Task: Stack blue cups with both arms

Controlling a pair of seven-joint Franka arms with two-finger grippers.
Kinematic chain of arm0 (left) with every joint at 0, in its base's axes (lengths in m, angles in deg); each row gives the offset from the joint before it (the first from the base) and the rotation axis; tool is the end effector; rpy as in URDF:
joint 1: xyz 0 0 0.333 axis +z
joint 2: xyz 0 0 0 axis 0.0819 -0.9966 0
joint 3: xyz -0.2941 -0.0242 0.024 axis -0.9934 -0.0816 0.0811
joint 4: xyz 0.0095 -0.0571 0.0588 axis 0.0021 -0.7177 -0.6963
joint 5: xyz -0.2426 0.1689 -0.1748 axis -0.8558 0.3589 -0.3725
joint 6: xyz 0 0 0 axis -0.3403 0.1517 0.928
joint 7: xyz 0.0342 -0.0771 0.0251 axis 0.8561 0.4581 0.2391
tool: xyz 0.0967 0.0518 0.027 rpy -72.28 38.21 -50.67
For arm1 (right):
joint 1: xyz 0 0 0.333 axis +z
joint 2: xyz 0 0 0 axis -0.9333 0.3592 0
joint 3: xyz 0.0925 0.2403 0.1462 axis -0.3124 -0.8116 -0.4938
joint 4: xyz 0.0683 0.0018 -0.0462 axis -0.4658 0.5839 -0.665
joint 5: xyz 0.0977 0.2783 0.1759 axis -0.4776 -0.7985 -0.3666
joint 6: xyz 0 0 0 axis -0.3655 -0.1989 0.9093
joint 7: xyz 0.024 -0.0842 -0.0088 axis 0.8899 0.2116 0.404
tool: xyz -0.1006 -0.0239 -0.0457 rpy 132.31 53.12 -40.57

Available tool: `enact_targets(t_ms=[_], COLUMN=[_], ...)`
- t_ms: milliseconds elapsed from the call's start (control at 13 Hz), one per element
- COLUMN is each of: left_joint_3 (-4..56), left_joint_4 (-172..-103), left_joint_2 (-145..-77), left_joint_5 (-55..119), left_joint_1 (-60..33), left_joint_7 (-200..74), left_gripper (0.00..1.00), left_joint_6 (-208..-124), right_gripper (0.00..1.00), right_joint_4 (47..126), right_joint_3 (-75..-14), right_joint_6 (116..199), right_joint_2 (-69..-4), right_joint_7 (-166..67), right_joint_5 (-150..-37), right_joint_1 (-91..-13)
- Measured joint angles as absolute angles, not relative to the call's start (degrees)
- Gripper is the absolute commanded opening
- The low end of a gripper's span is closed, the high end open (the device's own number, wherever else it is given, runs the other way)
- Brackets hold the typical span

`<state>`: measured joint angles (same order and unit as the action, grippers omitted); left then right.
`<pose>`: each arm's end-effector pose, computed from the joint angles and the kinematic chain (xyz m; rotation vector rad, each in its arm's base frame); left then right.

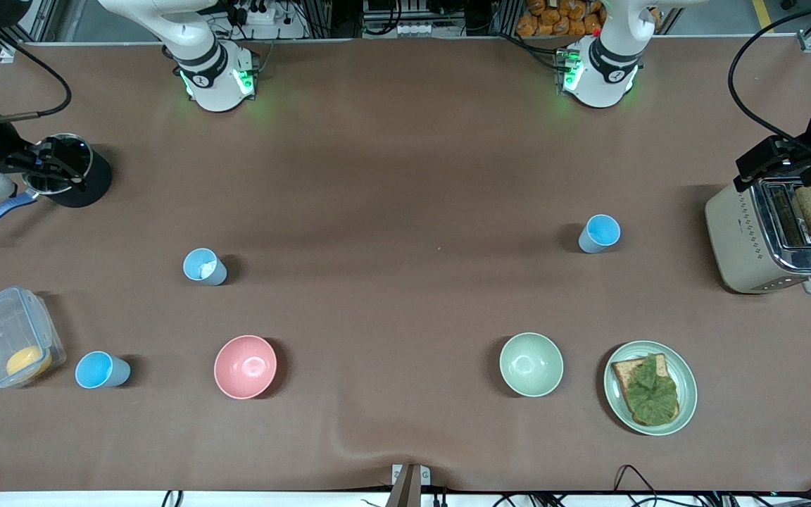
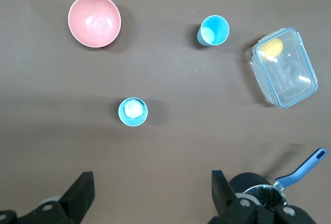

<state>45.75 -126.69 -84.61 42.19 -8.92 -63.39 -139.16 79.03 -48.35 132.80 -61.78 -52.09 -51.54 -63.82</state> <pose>0.5008 -0.0219 0.6134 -3.1201 -0.1071 -0.0588 0.4980 0.0213 0.6045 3.0496 0.1663 0.0292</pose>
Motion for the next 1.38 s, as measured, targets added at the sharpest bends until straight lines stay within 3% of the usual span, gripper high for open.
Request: enact_targets(t_ms=[1385], left_joint_3=[45.9], left_joint_4=[-126.7], left_joint_2=[-84.6], left_joint_5=[42.2], left_joint_1=[-8.7], left_joint_7=[-63.4], left_gripper=[1.00], left_joint_6=[-139.9], right_gripper=[1.00], right_joint_4=[79.0], right_joint_3=[-48.0], right_joint_6=[131.9], right_joint_2=[-61.6], right_joint_7=[-52.1], right_joint_5=[-51.4], right_joint_1=[-64.0])
